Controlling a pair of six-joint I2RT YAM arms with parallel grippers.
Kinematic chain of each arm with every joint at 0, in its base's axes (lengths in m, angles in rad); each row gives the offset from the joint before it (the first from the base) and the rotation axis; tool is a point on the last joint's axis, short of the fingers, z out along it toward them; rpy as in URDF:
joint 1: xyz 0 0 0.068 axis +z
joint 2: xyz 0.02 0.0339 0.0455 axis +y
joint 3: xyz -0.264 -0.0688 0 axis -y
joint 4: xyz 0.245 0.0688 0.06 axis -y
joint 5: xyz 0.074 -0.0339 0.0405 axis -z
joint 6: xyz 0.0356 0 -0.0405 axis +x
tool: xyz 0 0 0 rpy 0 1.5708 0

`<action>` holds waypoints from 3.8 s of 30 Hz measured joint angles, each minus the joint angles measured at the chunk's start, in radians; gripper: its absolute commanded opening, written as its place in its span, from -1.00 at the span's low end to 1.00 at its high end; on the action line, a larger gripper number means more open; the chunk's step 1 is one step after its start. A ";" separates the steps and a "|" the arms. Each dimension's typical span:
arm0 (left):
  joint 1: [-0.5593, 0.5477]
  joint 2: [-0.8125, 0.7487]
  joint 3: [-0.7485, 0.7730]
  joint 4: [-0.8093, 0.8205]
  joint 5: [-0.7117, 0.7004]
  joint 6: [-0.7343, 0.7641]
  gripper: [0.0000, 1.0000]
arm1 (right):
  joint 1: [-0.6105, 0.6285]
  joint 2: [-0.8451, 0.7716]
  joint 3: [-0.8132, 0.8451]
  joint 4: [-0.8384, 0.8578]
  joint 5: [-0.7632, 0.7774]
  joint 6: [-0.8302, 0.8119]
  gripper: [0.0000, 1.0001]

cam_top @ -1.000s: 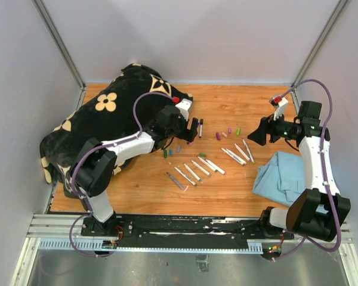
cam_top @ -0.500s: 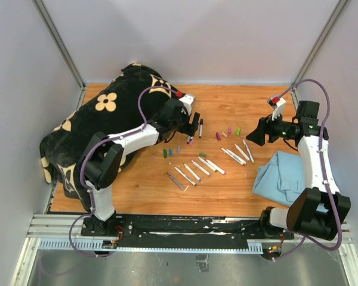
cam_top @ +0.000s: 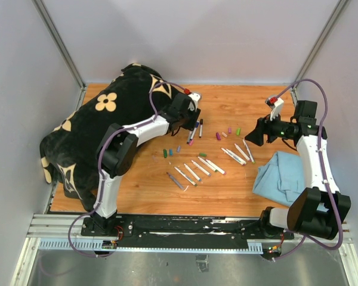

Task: Open the pen caps
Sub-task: Pick up the pen from the center of the board.

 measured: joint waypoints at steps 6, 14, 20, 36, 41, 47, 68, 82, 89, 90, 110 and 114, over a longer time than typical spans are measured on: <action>0.000 0.061 0.055 -0.059 -0.012 0.008 -0.19 | 0.010 0.005 0.000 0.000 0.003 -0.002 0.39; 0.001 0.112 0.097 -0.109 -0.014 0.012 -0.34 | 0.016 0.008 0.000 0.000 0.013 -0.003 0.39; 0.002 0.132 0.107 -0.126 -0.013 0.012 -0.34 | 0.023 0.008 0.000 0.000 0.018 -0.003 0.39; 0.015 0.147 0.114 -0.145 -0.026 0.017 -0.62 | 0.023 0.008 0.000 0.000 0.018 -0.003 0.39; 0.019 0.137 0.101 -0.146 -0.045 0.027 -0.57 | 0.023 0.008 0.000 0.000 0.018 -0.003 0.39; 0.031 0.118 0.080 -0.163 -0.057 0.034 -0.38 | 0.023 0.008 0.000 0.000 0.018 -0.003 0.39; 0.048 0.118 0.108 -0.244 -0.019 0.058 -0.99 | 0.039 0.008 0.000 0.000 0.018 -0.003 0.39; 0.058 0.074 0.055 -0.211 -0.018 0.058 -0.99 | 0.117 0.007 -0.043 0.035 -0.050 0.018 0.38; 0.061 -0.023 -0.022 -0.146 0.026 0.057 -0.99 | 0.169 -0.027 -0.120 0.146 -0.102 0.103 0.39; 0.062 -0.031 -0.027 -0.137 0.034 0.057 -0.99 | 0.170 -0.035 -0.132 0.170 -0.119 0.119 0.39; 0.074 -0.267 -0.326 0.118 0.238 -0.056 -0.99 | 0.237 0.012 -0.349 0.777 -0.251 0.592 0.62; 0.074 -0.317 -0.414 0.234 0.329 -0.144 -0.99 | 0.303 0.035 -0.400 0.939 -0.240 0.657 0.74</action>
